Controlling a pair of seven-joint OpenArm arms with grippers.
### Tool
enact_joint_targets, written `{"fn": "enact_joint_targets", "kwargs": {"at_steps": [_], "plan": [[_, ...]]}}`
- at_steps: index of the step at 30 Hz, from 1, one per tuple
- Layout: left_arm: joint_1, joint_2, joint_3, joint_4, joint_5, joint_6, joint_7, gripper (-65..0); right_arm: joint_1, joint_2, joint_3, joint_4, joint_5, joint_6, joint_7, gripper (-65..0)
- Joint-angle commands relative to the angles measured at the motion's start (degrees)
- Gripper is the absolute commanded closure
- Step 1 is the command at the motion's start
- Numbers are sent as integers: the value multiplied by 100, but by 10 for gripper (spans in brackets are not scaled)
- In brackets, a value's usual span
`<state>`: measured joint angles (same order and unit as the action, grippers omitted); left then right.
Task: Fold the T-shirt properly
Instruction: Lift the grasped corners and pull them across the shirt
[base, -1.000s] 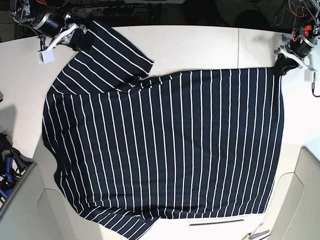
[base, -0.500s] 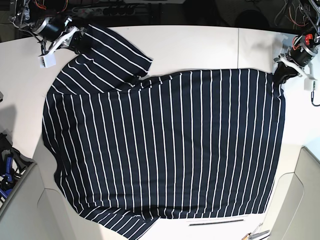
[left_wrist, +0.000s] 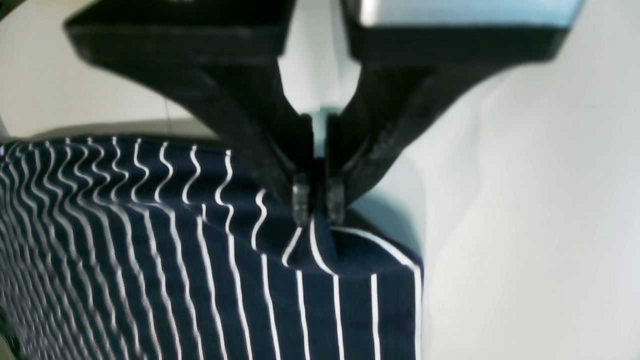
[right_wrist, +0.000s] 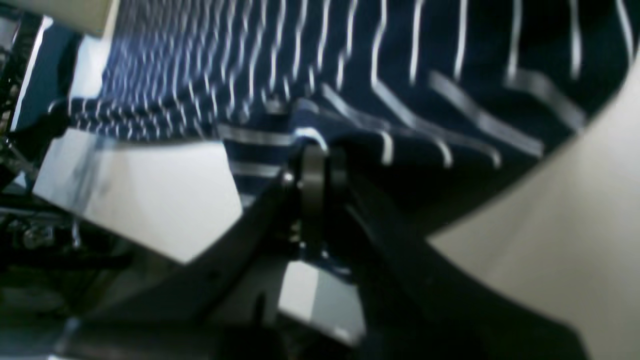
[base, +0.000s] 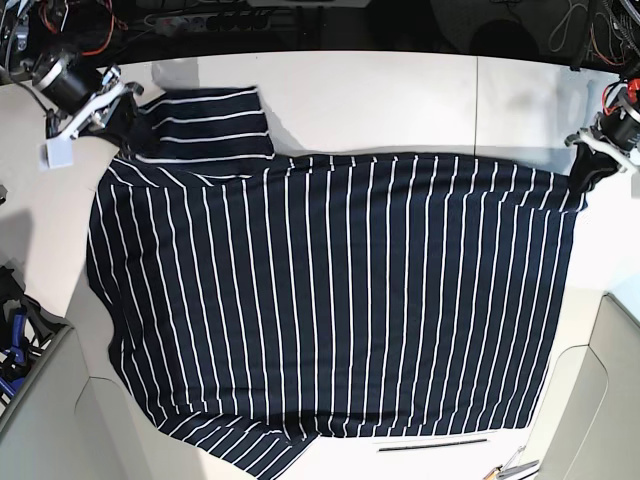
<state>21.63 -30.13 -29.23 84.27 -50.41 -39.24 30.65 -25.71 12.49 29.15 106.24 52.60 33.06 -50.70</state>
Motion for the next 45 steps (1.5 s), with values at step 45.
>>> {"fn": "enact_joint_targets", "kwargs": {"at_steps": [45], "plan": [[-3200, -118, 970, -2264, 1943, 129, -1281, 0, 4465, 98, -92, -3272, -1373, 83, 728, 0]]}}
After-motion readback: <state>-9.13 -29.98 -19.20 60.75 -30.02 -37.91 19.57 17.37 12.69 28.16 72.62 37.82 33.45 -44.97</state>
